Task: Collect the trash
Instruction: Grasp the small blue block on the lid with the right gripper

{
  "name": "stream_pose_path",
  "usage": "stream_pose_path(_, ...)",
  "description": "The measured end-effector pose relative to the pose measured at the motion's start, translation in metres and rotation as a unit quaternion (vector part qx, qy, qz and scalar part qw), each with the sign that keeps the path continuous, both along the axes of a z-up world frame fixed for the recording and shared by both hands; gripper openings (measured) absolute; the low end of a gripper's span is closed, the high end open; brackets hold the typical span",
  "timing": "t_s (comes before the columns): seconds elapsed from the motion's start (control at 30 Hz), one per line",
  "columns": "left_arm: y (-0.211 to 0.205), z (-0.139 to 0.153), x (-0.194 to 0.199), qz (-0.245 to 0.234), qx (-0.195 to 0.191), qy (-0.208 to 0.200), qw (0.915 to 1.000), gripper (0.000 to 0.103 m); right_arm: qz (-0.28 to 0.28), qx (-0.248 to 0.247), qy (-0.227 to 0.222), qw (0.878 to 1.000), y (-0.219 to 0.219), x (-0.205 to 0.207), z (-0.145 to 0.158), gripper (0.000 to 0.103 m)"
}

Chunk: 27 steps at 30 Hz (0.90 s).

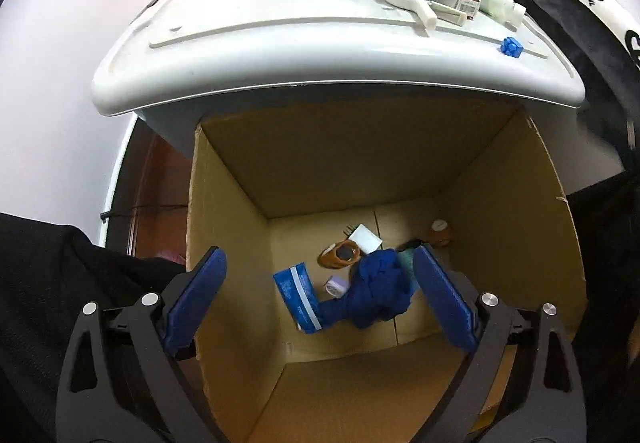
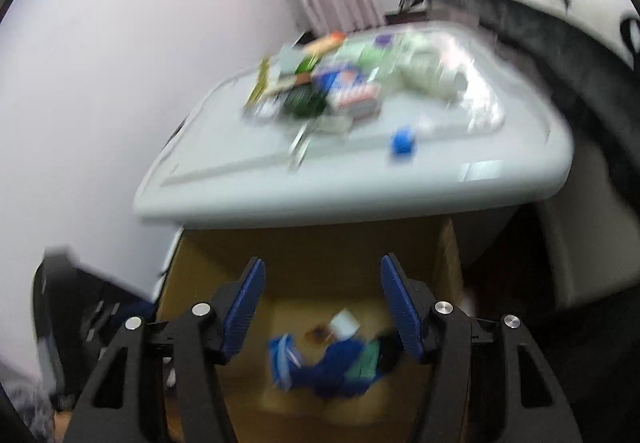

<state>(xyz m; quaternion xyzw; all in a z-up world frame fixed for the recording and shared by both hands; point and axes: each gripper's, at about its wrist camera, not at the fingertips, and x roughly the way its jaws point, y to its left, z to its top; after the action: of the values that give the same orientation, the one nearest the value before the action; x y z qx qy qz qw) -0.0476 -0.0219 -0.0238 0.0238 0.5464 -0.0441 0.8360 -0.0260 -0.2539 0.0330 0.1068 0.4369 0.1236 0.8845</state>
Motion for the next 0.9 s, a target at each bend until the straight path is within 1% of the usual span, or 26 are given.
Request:
stream_pose_path(0.1,-0.001,-0.002,0.0,-0.001,-0.001,0.002,1.0,0.091,-0.019,-0.024,-0.011,0.999,-0.009,0.04,0.008,0.06)
stream_pose_path(0.2,-0.002,-0.001,-0.001,0.0,-0.001,-0.002,1.0,0.091,-0.028,-0.049,0.002,0.998,-0.015,0.074,0.001,0.058)
stream_pose_path(0.27,0.001,0.0,-0.003,0.0,-0.002,-0.004,1.0,0.091,-0.038,-0.038,0.029,0.998,-0.021,0.091,-0.013,0.053)
stream_pose_path(0.33,0.001,0.0,-0.002,0.0,-0.004,-0.006,1.0,0.091,-0.046,-0.03,0.043,0.998,-0.025,0.102,-0.022,0.052)
stream_pose_path(0.4,0.0,-0.002,-0.001,-0.002,-0.003,-0.006,1.0,0.091,-0.048,-0.038,0.043,0.997,-0.023,0.112,-0.026,0.051)
stream_pose_path(0.43,0.0,-0.003,-0.001,-0.005,-0.001,-0.005,1.0,0.091,-0.047,-0.044,0.045,0.997,-0.02,0.117,-0.03,0.048)
stream_pose_path(0.47,-0.001,-0.004,-0.001,-0.007,0.001,-0.004,1.0,0.091,-0.045,-0.049,0.052,0.996,-0.017,0.121,-0.035,0.032)
stream_pose_path(0.5,-0.002,-0.005,-0.001,-0.009,0.003,-0.004,0.9999,0.091,-0.045,-0.058,0.055,0.996,-0.014,0.123,-0.039,0.024)
stream_pose_path(0.53,-0.003,-0.006,-0.002,-0.012,0.006,-0.004,0.9999,0.091,-0.048,-0.083,0.043,0.994,-0.01,0.122,-0.039,0.019)
stream_pose_path(0.63,-0.005,-0.004,-0.003,-0.015,0.005,-0.011,0.9998,0.091,-0.042,-0.116,0.028,0.992,0.0,0.118,-0.039,0.018)
stream_pose_path(0.7,-0.007,0.001,-0.001,-0.016,-0.005,-0.018,0.9997,0.091,-0.044,-0.103,0.029,0.993,-0.003,0.118,-0.039,0.018)
stream_pose_path(0.73,-0.007,0.004,0.0,-0.018,-0.011,-0.021,0.9996,0.091,-0.047,-0.076,0.034,0.995,-0.01,0.117,-0.037,0.018)
stream_pose_path(0.77,-0.009,0.008,0.003,-0.019,-0.016,-0.026,0.9993,0.091,-0.053,-0.052,0.03,0.997,-0.016,0.115,-0.031,0.018)
stream_pose_path(0.8,-0.011,0.013,0.005,-0.021,-0.019,-0.034,0.999,0.091,-0.057,-0.034,0.021,0.998,-0.022,0.11,-0.022,0.018)
stream_pose_path(0.9,-0.021,0.031,0.019,-0.024,-0.015,-0.062,0.9977,0.091,-0.053,0.011,-0.036,0.998,-0.041,0.088,0.026,0.018)
